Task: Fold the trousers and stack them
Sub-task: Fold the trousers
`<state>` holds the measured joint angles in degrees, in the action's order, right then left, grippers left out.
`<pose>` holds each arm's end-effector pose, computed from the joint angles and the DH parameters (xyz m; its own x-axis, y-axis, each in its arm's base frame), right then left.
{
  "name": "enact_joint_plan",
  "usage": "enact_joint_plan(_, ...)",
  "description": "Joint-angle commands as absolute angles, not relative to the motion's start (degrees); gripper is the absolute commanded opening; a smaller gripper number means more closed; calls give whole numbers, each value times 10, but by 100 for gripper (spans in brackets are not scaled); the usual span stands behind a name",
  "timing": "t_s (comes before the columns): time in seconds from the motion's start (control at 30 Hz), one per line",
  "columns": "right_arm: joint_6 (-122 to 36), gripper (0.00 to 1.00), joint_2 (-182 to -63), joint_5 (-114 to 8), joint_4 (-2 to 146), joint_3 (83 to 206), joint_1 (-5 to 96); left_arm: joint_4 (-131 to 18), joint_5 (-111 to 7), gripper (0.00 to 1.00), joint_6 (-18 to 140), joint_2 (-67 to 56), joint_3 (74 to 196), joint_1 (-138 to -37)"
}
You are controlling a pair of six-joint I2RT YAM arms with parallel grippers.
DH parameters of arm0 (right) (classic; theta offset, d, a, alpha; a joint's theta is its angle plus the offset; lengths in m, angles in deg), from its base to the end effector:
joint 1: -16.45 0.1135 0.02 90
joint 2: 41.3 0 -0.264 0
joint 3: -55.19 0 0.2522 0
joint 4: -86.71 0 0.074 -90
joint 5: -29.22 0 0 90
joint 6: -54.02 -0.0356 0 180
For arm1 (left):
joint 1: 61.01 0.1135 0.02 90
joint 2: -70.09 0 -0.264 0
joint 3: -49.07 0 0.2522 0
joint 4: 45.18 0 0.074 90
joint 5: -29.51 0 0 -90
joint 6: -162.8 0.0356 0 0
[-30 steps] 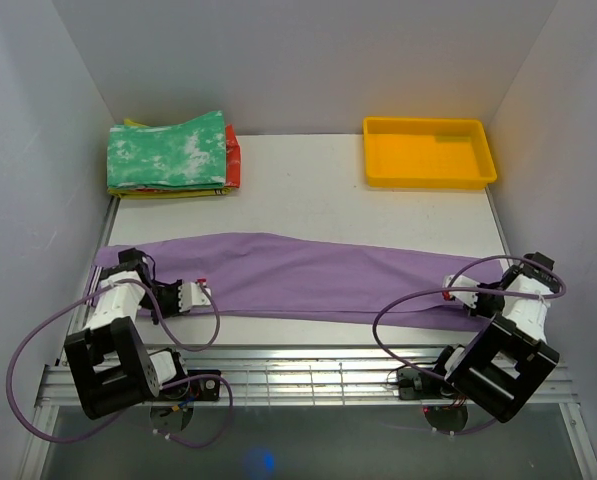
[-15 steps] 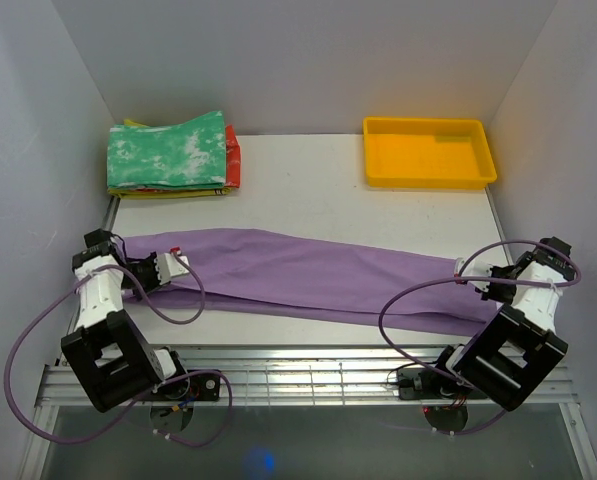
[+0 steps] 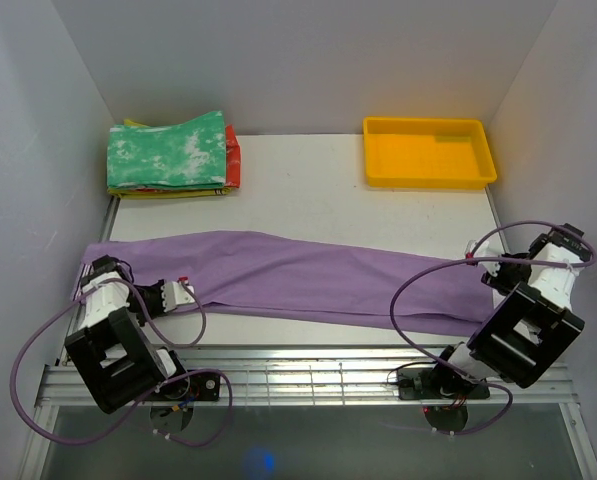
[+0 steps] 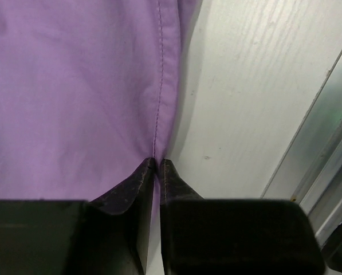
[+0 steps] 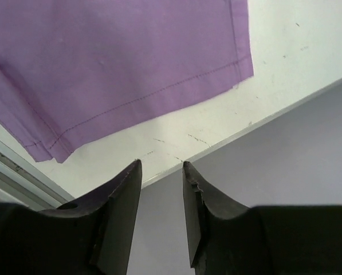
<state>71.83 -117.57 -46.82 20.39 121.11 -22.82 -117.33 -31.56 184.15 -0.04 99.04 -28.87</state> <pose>0.1839 -0.1392 0.2190 -0.3134 -0.9372 -0.1530 -0.8919 0.3458 -0.2913 0.1470 0.0720 0.1698 -0.1410 0.8741 -0.4649 0.9635 0.2291 0.1384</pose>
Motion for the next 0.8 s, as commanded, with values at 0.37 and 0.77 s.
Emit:
enact_joint_plan(0.37, 652, 47, -1131, -340, -6, 1199, -213, -1372, -121, 76, 1758, 25, 1170, -308)
enact_joint_plan(0.77, 633, 50, -1008, -360, 148, 1044, -32, -1236, -99, 67, 1416, 27, 1146, -575)
